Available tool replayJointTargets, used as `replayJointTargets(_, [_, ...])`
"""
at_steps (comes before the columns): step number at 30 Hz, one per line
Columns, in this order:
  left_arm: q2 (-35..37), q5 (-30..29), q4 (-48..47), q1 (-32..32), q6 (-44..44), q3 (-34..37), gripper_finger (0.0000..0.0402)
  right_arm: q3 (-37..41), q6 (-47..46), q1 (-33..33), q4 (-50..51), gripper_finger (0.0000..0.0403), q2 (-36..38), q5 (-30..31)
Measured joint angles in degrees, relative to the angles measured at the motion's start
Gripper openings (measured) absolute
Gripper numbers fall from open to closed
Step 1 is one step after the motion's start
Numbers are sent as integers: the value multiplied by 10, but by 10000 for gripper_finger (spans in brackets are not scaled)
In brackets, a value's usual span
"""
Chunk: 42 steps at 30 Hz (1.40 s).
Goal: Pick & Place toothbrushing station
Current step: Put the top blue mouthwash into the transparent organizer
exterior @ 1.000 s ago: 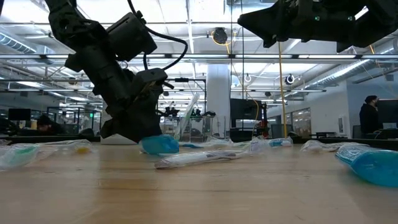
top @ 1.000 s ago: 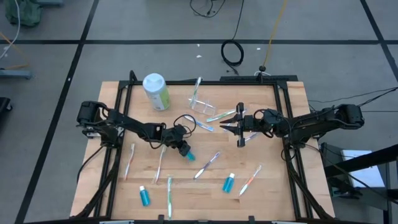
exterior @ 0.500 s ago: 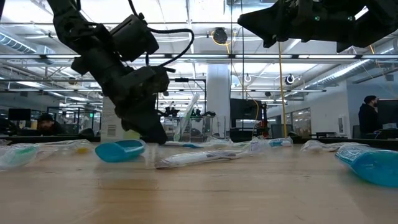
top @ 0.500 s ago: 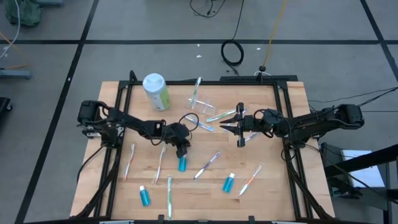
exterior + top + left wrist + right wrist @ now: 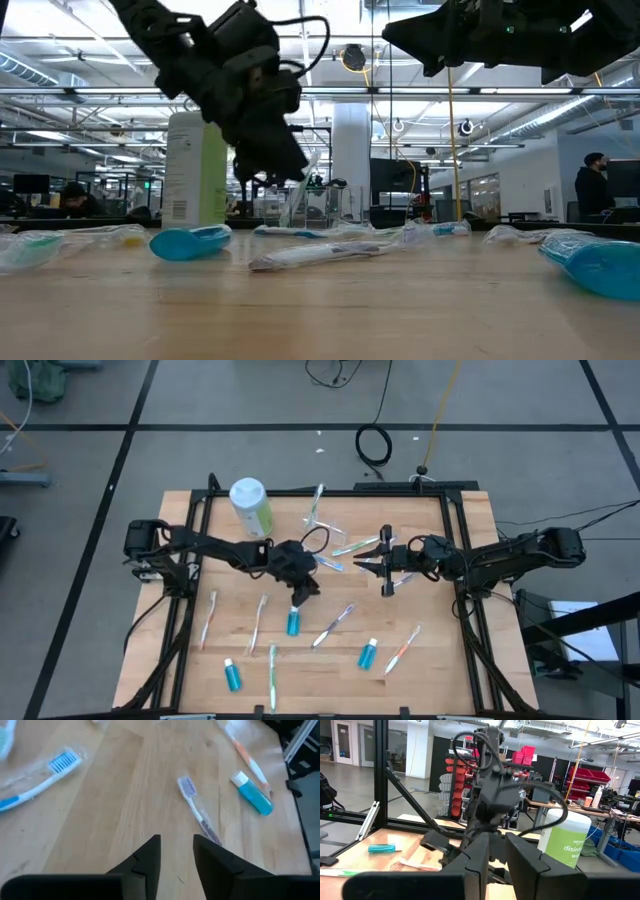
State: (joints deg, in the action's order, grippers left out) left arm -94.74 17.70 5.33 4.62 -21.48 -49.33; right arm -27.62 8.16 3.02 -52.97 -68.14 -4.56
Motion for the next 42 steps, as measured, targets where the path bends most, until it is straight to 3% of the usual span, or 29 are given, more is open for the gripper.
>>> replayJointTargets(6, [1,12,-162,-7,-43,-84,151,0,0,0,16,55,0,0])
replayJointTargets(11, [1,3,-312,-19,-185,-123,174,0,0,0,16,55,0,0])
replayJointTargets(14, [1,-3,-348,-33,-251,-120,182,0,0,0,16,55,0,0])
replayJointTargets(17, [-3,-48,-383,-54,-313,-116,184,0,0,0,16,55,0,0])
replayJointTargets(22, [-4,-163,-395,-75,-350,-116,184,0,0,0,16,55,0,0])
replayJointTargets(26, [-5,-201,-395,-87,-380,-116,184,0,0,0,19,55,0,0])
replayJointTargets(35, [-16,-229,-395,-141,-472,-116,184,0,4,0,18,55,0,2])
replayJointTargets(42, [-64,-242,-375,-168,-507,-116,184,0,7,0,21,55,0,2])
